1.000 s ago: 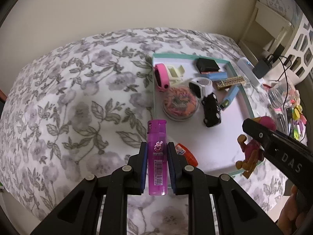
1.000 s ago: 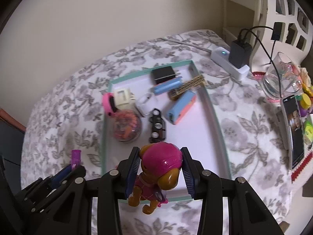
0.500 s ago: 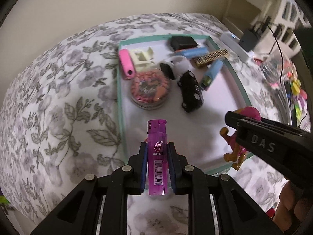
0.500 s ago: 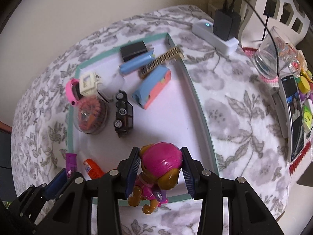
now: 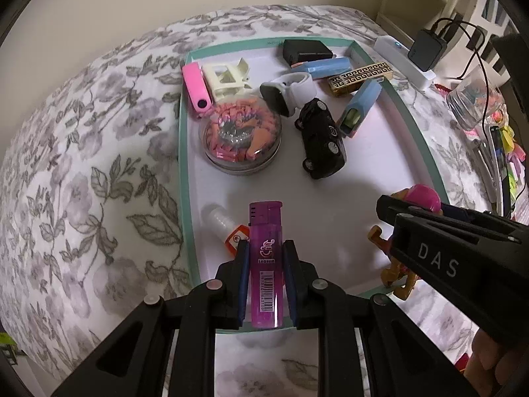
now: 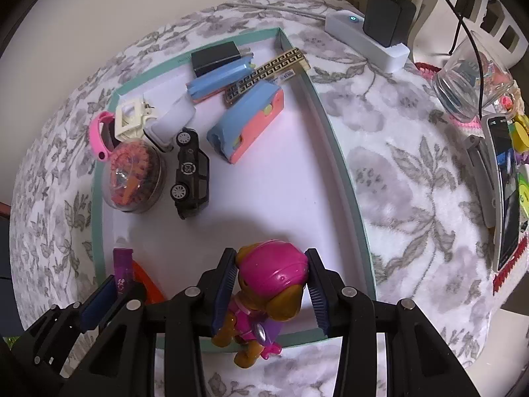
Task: Organize rigid objects
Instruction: 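Lower the lighter into the tray and open the left gripper while the right releases the figure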
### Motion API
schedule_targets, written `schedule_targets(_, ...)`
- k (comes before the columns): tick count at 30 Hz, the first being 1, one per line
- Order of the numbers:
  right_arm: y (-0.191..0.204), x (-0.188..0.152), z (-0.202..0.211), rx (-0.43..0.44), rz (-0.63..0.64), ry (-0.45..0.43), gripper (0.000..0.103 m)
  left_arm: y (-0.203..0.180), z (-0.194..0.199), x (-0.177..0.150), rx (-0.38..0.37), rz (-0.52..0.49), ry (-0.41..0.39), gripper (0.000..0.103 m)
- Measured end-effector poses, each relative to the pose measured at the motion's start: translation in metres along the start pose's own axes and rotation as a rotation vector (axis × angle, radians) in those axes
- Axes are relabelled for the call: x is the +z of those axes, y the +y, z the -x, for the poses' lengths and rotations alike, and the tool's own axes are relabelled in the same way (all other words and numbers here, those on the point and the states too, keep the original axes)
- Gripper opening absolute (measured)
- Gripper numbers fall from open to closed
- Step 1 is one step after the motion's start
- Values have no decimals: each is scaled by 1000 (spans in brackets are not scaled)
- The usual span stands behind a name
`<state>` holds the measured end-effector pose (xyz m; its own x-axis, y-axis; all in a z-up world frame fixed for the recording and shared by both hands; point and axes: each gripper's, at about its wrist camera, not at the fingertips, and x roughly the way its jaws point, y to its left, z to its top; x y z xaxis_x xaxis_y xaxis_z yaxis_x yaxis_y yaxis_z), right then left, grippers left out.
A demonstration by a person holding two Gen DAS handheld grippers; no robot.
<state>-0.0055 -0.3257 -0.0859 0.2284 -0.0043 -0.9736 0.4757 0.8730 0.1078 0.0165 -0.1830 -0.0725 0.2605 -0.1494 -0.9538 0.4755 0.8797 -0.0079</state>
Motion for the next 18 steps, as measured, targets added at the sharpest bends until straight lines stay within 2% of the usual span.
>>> schedule_targets(14, 5, 2, -4, -9, 15, -6, 45, 6, 4, 4, -2, 32, -4, 22)
schedule_targets(17, 7, 3, -3, -10, 21, -12, 45, 10, 6, 6, 0, 53, -7, 24)
schedule_targets(18, 7, 3, -2, -10, 22, -16, 47, 11, 7, 7, 3, 58, -10, 28)
